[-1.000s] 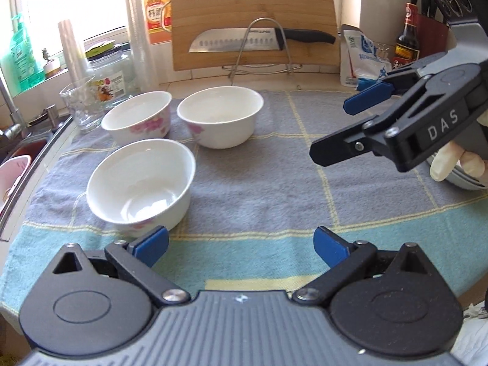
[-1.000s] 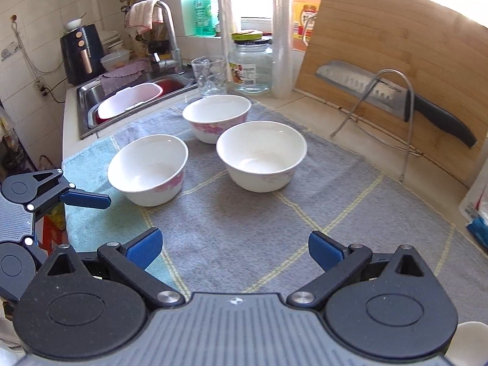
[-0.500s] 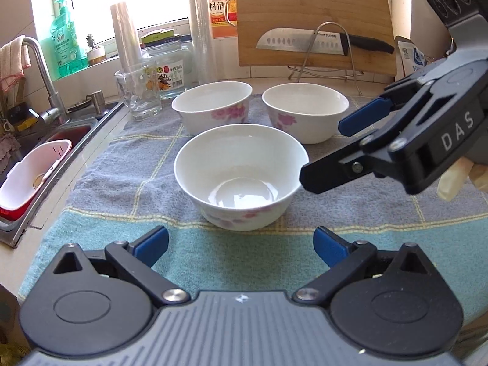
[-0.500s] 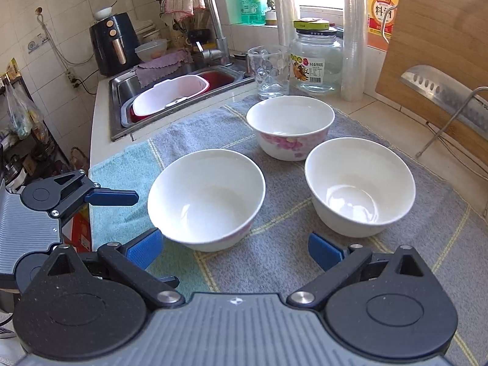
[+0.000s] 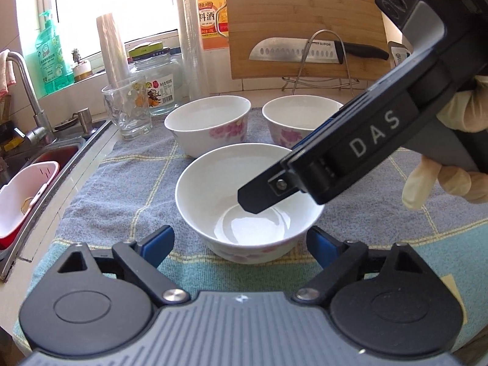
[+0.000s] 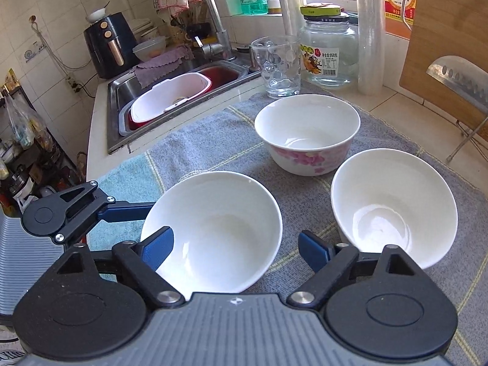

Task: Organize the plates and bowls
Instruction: 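Lift the white bowl with the right gripper and carry it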

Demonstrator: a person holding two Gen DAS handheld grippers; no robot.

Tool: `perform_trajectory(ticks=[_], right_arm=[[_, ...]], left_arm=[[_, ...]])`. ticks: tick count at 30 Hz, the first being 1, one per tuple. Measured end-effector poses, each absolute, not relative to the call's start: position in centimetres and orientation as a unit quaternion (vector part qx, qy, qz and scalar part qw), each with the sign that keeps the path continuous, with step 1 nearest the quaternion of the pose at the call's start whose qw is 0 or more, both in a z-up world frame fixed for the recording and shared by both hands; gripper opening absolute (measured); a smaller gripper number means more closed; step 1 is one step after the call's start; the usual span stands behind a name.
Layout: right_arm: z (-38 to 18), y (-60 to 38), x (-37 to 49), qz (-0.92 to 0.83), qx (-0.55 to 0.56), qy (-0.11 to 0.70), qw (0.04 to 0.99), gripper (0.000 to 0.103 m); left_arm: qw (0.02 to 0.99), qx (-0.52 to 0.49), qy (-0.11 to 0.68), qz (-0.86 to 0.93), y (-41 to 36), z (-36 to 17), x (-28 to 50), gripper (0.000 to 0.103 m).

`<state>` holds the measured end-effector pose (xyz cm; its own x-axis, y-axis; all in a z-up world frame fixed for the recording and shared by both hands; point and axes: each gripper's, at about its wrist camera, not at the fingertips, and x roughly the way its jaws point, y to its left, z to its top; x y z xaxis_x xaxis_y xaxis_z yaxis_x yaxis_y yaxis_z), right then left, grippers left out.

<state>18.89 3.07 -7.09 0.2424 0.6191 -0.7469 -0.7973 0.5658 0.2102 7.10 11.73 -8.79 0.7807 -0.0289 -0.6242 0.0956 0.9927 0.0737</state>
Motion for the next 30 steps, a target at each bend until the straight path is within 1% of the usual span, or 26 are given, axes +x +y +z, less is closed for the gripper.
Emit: perform_trajectory(ticks=[2,6,10,21,30], right_arm=[[-7.1,3.3,18.9,0.457,-0.107,0.418,0.778,0.088],[-7.1,3.8,19.3,0.461,-0.111,0.420,0.774,0.080],[-7.1,3.9,19.6,0.463,-0.107,0.422,0.772,0.074],[-6.7,3.7,19.7,0.461,-0.100,0.434,0.768,0.073],[-5.4,1.9,18.6,0.460,-0.091,0.445,0.763,0.073]], left_arm=[[0.942,0.050,0.330,-0.039,11.7,-8.8,7.3,0.090],[0.942,0.051,0.328,-0.048,11.6,-8.8,7.5,0.086],[0.942,0.051,0.328,-0.052,11.7,-8.8,7.6,0.086],[0.938,0.063,0.335,-0.061,11.5,-8.6,7.6,0.085],[0.934,0.067,0.340,-0.087,10.6,-7.2,6.6,0.085]])
